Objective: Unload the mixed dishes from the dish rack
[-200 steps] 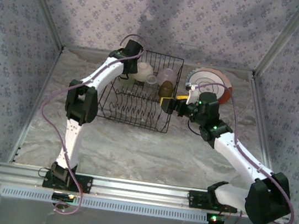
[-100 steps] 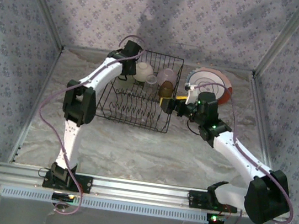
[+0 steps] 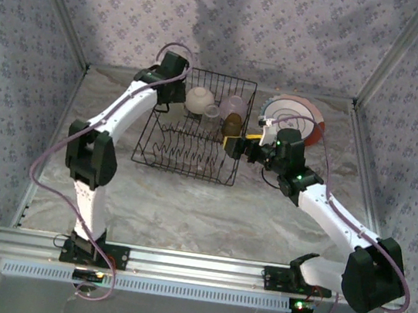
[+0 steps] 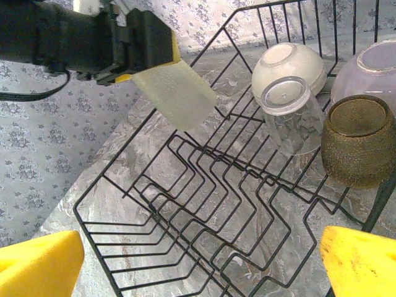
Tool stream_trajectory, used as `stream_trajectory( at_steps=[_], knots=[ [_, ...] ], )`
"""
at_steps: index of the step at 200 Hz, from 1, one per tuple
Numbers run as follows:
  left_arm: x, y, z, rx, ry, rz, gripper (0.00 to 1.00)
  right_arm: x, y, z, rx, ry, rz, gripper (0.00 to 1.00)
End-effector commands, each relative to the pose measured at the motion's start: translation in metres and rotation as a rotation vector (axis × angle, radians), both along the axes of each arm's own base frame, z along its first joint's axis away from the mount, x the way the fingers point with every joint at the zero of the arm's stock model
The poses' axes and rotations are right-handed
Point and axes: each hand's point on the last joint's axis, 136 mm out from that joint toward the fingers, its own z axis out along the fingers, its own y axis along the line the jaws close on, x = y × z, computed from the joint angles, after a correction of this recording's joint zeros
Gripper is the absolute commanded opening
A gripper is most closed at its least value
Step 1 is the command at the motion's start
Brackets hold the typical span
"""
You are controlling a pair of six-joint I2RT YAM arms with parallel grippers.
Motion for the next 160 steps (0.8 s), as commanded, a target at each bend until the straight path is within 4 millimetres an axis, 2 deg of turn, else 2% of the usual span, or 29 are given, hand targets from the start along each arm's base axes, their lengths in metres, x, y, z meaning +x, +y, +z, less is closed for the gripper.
stream_trajectory(
  at_steps=[1, 25, 67, 160],
  knots=[
    [-0.016, -0.007, 0.032, -0.106, -0.043, -0.049, 0.23, -0.004, 0.005, 0.002, 0.018, -0.004, 0.022, 1.00],
    [-0.035, -0.014, 0.044, -0.205, -0.030, -0.104, 0.23, -0.005, 0.006, 0.002, 0.022, -0.007, 0.031, 1.00],
    [-0.063, -0.023, 0.065, -0.498, -0.026, -0.179, 0.22, -0.010, 0.013, 0.007, 0.060, -0.019, 0.074, 1.00],
    [-0.137, -0.041, 0.098, -0.871, 0.027, -0.384, 0.23, -0.037, 0.034, 0.037, 0.209, -0.080, 0.260, 1.00]
  ],
)
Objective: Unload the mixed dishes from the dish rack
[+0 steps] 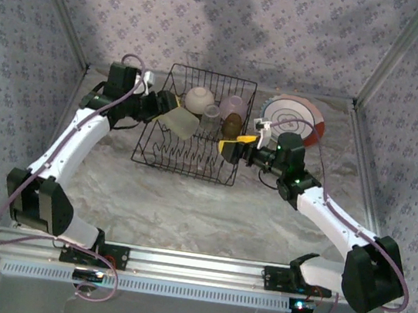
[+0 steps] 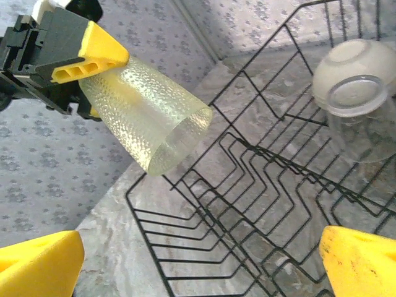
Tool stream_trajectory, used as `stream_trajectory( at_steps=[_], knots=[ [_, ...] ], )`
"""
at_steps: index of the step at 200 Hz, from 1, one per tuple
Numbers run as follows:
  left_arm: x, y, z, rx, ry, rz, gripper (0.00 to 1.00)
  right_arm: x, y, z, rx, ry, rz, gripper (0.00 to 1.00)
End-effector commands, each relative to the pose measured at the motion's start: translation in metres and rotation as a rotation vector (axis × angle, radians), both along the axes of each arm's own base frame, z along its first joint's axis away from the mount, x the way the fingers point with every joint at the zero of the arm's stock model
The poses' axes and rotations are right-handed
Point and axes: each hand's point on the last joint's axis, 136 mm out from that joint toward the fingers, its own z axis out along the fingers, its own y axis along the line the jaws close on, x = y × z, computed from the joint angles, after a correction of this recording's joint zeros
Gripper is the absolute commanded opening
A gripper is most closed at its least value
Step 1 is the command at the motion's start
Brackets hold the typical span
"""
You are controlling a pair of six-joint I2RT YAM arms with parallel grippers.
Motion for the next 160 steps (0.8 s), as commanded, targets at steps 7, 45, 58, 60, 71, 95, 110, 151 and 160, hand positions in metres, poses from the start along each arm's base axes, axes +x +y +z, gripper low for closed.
stream_trajectory(
  at_steps=[7, 45, 58, 60, 71, 95, 110, 151, 160],
  knots=[
    [-0.024, -0.019, 0.039, -0.184, -0.059, -0.122, 0.23, -0.019, 0.014, 0.027, 0.104, -0.043, 0.119, 1.00],
    [-0.041, -0.036, 0.040, -0.334, -0.037, -0.229, 0.23, -0.045, 0.023, 0.030, 0.185, 0.003, 0.194, 1.00],
    [-0.045, -0.039, 0.037, -0.357, -0.033, -0.250, 0.23, -0.054, 0.027, 0.034, 0.185, 0.004, 0.214, 1.00],
    [-0.045, -0.040, 0.036, -0.361, -0.030, -0.253, 0.23, -0.056, 0.028, 0.033, 0.182, 0.006, 0.216, 1.00],
    [-0.049, -0.043, 0.032, -0.380, -0.021, -0.270, 0.24, -0.062, 0.031, 0.036, 0.173, -0.001, 0.217, 1.00],
    [-0.058, -0.058, 0.024, -0.409, -0.007, -0.320, 0.24, -0.072, 0.039, 0.041, 0.143, -0.031, 0.223, 1.00],
    [-0.063, -0.065, 0.017, -0.414, 0.004, -0.345, 0.24, -0.075, 0.044, 0.043, 0.138, -0.036, 0.222, 1.00],
    [-0.069, -0.070, 0.009, -0.435, 0.007, -0.369, 0.25, -0.074, 0.058, 0.045, 0.139, -0.026, 0.226, 1.00],
    [-0.070, -0.070, 0.007, -0.438, 0.007, -0.372, 0.25, -0.073, 0.061, 0.047, 0.149, -0.022, 0.229, 0.99]
  ],
)
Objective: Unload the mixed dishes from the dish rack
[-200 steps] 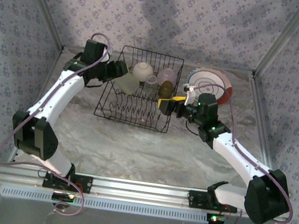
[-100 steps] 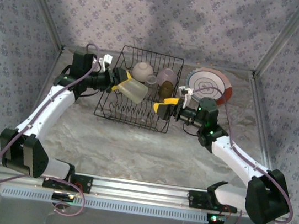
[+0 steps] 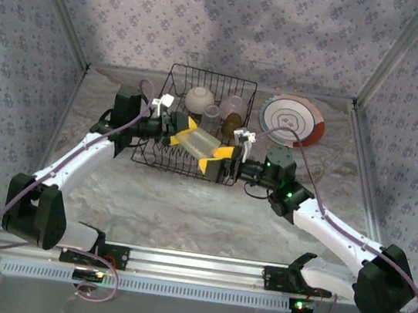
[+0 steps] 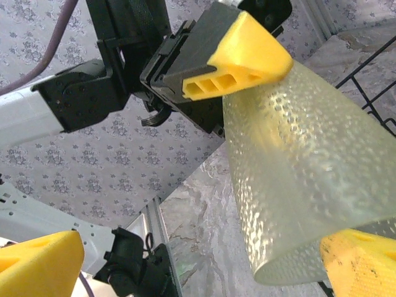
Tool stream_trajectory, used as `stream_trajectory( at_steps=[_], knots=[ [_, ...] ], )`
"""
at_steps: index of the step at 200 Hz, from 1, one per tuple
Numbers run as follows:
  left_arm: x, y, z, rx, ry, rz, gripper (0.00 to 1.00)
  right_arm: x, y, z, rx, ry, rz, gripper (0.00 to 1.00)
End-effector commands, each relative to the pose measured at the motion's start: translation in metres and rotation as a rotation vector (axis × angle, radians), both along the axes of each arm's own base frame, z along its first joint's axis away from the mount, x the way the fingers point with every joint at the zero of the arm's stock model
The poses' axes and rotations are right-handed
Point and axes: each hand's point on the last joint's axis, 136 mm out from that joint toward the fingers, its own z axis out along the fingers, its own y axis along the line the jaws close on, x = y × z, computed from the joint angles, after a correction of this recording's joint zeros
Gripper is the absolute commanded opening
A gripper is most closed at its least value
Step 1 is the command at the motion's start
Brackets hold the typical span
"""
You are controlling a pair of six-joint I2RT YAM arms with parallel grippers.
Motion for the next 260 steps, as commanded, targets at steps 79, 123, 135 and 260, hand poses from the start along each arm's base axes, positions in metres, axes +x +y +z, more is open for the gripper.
stream_trajectory(
  at_steps=[79, 123, 135, 260],
  knots=[
    [0.001, 0.005, 0.006, -0.059, -0.047, -0.003, 0.25, 0.005, 0.022, 0.023, 0.089, -0.009, -0.018, 0.84],
    [0.006, 0.011, 0.002, -0.055, -0.045, 0.031, 0.25, 0.007, 0.018, 0.026, 0.158, 0.015, -0.042, 0.75],
    [0.006, 0.011, 0.002, -0.054, -0.043, 0.034, 0.25, 0.008, 0.018, 0.027, 0.164, 0.015, -0.046, 0.73],
    [0.012, 0.021, -0.002, -0.045, -0.053, 0.098, 0.25, 0.024, 0.028, 0.024, 0.287, 0.091, -0.066, 0.45]
  ],
)
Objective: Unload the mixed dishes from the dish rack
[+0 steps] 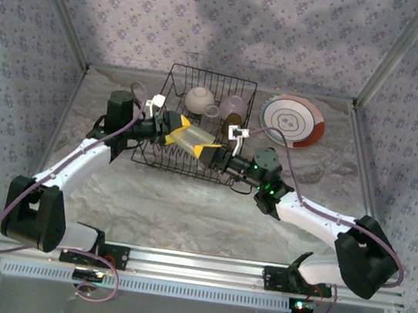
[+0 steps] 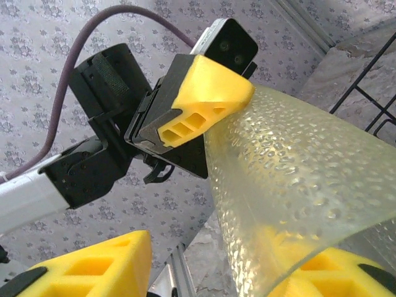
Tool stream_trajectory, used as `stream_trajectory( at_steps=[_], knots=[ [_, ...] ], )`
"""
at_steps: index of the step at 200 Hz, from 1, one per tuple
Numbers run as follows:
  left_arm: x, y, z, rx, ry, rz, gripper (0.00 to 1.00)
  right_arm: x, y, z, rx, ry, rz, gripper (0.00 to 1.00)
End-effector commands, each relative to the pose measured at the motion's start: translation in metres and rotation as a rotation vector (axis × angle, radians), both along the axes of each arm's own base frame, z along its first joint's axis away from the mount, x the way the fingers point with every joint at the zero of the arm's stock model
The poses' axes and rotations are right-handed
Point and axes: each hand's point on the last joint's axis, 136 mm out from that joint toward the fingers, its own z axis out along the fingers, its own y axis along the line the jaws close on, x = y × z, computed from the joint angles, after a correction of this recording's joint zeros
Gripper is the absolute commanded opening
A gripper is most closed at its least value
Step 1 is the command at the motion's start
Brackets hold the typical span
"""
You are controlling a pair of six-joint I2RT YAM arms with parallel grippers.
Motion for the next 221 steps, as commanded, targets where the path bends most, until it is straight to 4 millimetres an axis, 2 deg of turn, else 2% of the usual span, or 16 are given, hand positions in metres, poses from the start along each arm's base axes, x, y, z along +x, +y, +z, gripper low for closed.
stream_trajectory(
  at_steps=[1, 55, 140, 151, 182, 221],
  knots=[
    [0.002, 0.003, 0.005, -0.002, -0.041, 0.022, 0.25, -0.004, 0.002, 0.031, 0.101, -0.065, 0.009, 0.45],
    [0.003, 0.005, 0.003, -0.002, -0.037, 0.032, 0.25, -0.004, 0.002, 0.032, 0.108, -0.066, 0.009, 0.34],
    [0.003, 0.005, 0.003, 0.000, -0.040, 0.031, 0.27, -0.006, 0.005, 0.035, 0.109, -0.058, 0.027, 0.05],
    [0.003, 0.005, 0.005, -0.001, -0.046, 0.031, 0.33, -0.007, 0.005, 0.035, 0.106, -0.056, 0.032, 0.00],
    [0.001, 0.005, 0.008, -0.001, -0.060, 0.030, 0.54, -0.005, 0.004, 0.033, 0.092, -0.043, 0.027, 0.00],
    [-0.005, 0.008, 0.018, 0.014, -0.096, 0.032, 0.96, -0.002, -0.002, 0.030, 0.065, -0.030, 0.009, 0.00]
  ],
)
